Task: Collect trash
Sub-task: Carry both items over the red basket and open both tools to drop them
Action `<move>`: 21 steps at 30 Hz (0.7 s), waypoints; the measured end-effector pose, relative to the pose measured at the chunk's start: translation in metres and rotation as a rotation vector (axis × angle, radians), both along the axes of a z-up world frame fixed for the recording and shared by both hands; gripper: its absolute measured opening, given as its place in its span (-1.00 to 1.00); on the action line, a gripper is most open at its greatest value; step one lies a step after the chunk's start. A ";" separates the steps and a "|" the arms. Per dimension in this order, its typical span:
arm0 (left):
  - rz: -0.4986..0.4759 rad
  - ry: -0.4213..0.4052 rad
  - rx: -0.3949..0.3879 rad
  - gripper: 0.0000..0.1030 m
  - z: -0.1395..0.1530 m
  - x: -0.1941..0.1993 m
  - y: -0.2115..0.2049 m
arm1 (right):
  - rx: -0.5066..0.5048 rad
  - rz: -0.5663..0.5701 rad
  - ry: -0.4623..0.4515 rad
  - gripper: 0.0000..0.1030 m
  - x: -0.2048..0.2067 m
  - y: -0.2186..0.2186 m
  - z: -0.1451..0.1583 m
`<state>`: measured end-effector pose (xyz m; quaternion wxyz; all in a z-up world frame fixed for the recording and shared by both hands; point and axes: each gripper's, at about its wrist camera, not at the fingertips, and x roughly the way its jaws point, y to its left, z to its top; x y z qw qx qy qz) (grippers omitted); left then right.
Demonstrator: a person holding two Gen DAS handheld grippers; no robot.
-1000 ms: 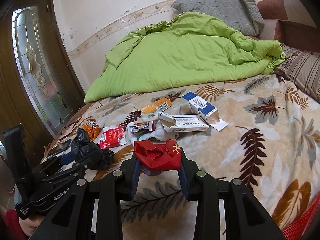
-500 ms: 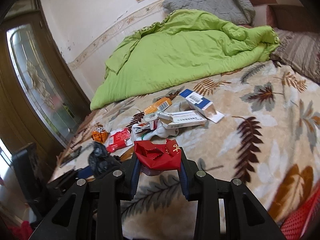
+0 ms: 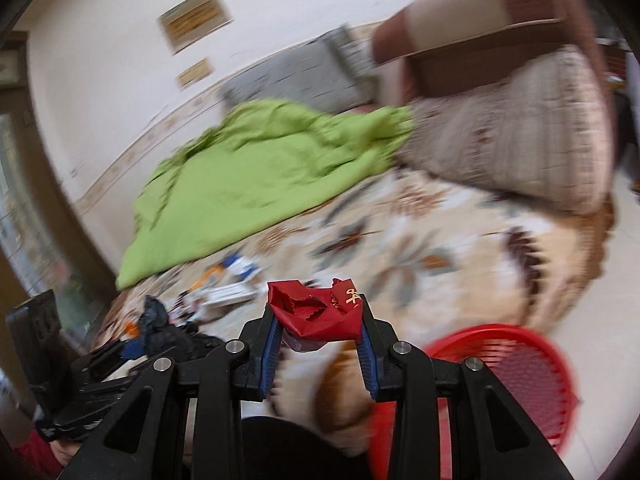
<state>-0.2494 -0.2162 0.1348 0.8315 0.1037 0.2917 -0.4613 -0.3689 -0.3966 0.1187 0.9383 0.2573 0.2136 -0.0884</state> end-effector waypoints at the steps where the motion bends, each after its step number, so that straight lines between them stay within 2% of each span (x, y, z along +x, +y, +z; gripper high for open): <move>1: -0.030 0.017 0.003 0.03 0.000 -0.004 -0.013 | -0.003 -0.026 0.005 -0.29 -0.008 -0.009 0.001; 4: -0.107 0.060 0.014 0.03 -0.004 -0.016 -0.049 | 0.005 -0.102 0.032 -0.29 -0.032 -0.037 -0.003; 8: -0.184 0.073 0.064 0.03 -0.019 -0.035 -0.088 | 0.043 -0.182 0.064 -0.29 -0.058 -0.065 -0.017; 11: -0.236 0.113 0.101 0.17 -0.032 -0.044 -0.111 | 0.071 -0.209 0.089 -0.23 -0.067 -0.075 -0.028; 12: -0.245 0.123 0.113 0.29 -0.036 -0.046 -0.117 | 0.077 -0.213 0.097 -0.21 -0.068 -0.077 -0.031; 13: -0.250 0.126 0.117 0.38 -0.039 -0.047 -0.121 | 0.087 -0.223 0.105 -0.19 -0.069 -0.079 -0.034; 14: -0.255 0.125 0.118 0.40 -0.040 -0.048 -0.121 | 0.100 -0.230 0.110 -0.08 -0.071 -0.082 -0.037; 21: -0.200 0.132 0.093 0.46 -0.035 -0.034 -0.101 | 0.093 -0.245 0.110 0.17 -0.072 -0.084 -0.039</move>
